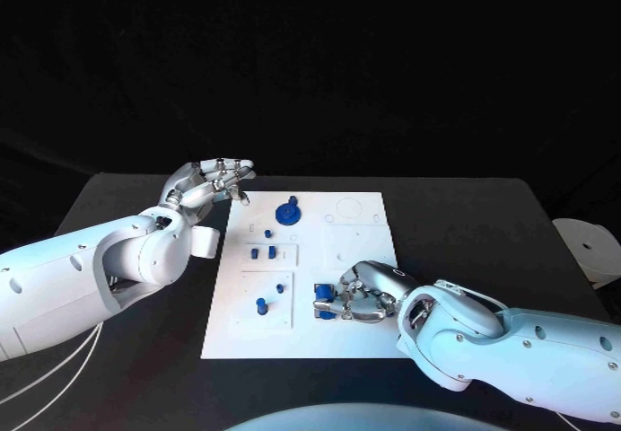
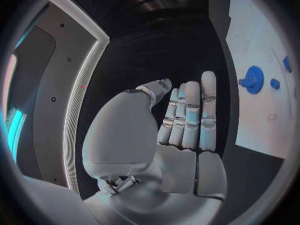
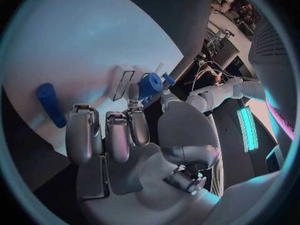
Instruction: Assemble the parts on the task board
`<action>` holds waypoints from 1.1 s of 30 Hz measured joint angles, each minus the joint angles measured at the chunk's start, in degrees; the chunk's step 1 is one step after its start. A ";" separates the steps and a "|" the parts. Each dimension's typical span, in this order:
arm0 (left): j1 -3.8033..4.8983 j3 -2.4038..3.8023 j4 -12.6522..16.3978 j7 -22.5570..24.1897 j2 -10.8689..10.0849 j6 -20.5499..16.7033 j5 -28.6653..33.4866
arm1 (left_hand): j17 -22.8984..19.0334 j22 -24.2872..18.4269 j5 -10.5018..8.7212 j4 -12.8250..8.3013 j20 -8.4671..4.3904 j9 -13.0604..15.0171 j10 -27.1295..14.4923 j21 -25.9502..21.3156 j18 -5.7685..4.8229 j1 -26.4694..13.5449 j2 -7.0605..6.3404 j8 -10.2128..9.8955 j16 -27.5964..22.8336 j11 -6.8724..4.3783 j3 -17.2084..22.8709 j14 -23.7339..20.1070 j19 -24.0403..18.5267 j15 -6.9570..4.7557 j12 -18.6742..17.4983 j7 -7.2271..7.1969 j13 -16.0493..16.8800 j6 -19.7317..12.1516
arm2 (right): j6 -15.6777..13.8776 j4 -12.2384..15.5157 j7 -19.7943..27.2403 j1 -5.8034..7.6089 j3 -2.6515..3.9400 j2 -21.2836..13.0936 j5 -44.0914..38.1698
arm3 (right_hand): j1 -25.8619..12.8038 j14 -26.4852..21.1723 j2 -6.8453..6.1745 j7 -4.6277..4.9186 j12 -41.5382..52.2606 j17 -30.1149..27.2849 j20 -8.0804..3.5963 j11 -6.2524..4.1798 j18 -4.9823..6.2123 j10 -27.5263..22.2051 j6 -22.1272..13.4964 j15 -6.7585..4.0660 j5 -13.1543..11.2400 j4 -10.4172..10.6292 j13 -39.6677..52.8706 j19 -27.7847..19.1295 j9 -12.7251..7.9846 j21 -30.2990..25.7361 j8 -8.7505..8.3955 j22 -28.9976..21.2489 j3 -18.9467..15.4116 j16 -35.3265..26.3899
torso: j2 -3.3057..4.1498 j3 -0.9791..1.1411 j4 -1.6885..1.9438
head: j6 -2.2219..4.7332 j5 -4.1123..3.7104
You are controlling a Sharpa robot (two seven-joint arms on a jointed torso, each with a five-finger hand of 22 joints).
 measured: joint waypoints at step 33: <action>0.00 0.00 0.13 -0.11 -0.38 0.02 0.00 | -0.06 0.01 0.00 0.00 0.00 0.00 0.01 0.00 0.00 0.00 0.00 0.00 0.00 0.00 0.00 0.00 0.00 0.00 -0.01 0.00 0.03 0.00 | 0.03 2.41 2.73 -0.07 0.00 -3.90 -0.59 | 13.01 -0.20 3.43 -0.22 0.23 0.00 -0.41 -0.20 -0.61 0.20 -0.22 -0.20 6.48 -0.39 -0.02 0.00 0.08 0.25 0.44 0.03 -2.11 0.22 | -0.01 0.01 -0.01 | 0.02 0.57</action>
